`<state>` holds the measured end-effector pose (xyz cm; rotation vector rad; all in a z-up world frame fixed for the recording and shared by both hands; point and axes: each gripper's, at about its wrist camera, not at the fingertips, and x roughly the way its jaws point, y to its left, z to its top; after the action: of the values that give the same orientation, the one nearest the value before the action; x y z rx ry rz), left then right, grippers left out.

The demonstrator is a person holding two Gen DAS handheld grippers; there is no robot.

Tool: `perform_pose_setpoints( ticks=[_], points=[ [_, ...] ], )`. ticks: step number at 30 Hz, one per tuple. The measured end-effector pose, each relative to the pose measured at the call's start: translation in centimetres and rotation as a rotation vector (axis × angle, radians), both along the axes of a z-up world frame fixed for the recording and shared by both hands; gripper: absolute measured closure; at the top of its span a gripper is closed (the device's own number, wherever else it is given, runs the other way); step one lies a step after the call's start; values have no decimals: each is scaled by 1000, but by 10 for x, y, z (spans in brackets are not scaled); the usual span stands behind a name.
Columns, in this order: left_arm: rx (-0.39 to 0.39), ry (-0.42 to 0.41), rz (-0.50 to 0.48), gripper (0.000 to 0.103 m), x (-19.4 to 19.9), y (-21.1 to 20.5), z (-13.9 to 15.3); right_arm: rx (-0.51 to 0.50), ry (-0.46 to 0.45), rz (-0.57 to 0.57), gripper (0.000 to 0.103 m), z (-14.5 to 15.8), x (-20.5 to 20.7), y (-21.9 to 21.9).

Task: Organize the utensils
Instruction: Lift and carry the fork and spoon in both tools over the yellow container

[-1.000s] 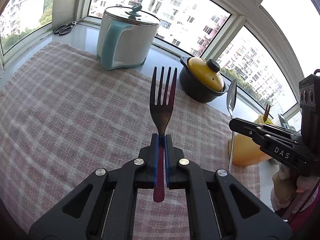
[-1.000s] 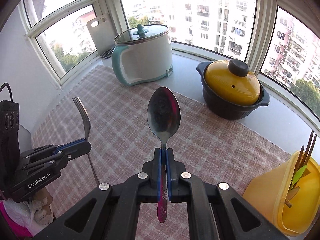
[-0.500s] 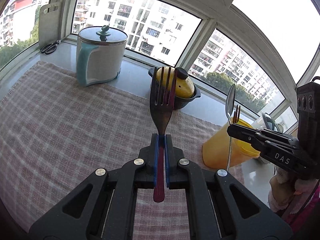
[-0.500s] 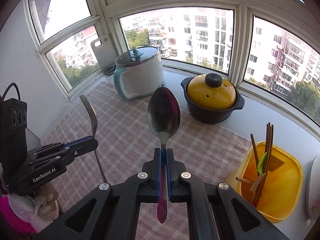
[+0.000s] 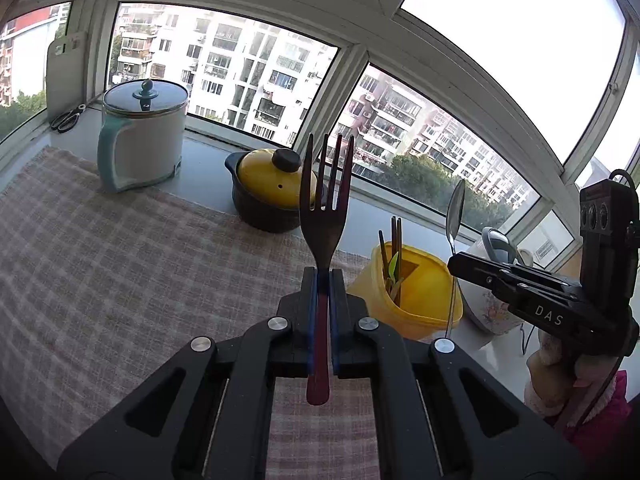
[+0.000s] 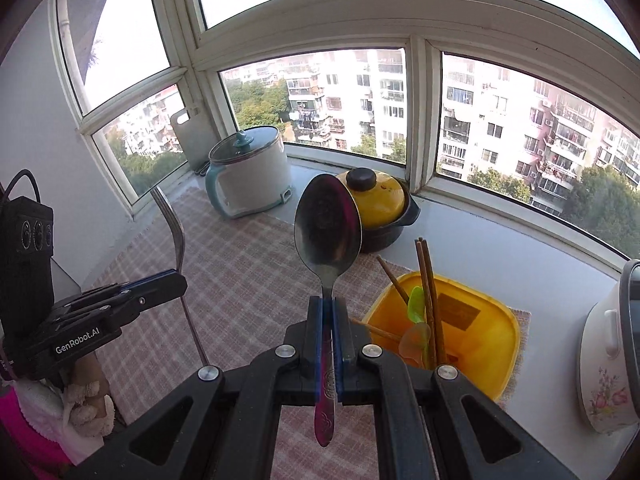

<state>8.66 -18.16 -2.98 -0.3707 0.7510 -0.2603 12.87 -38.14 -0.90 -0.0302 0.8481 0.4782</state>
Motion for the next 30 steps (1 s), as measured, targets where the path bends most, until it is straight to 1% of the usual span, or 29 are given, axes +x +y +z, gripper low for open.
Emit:
perform_pose_setpoints(
  ticks=[10,16,19,23,30],
  points=[
    [-17,-43,-24,100,15,-52,21,10,-24,-55,101,11,13,-56],
    [-20,-64,-43,100,32,-82,28,17,-41,-71,101,12,28,-74],
    [-13,-70,-52,100,41,-97,29,19,-39,-72,101,10,37,-80],
    [25,-84,-55,100,54,-116,28,15,-34,-74,101,5,48,-87],
    [59,-78,-48,100,72,-133,16,18,-30,-76,101,-5,63,-93]
  ],
)
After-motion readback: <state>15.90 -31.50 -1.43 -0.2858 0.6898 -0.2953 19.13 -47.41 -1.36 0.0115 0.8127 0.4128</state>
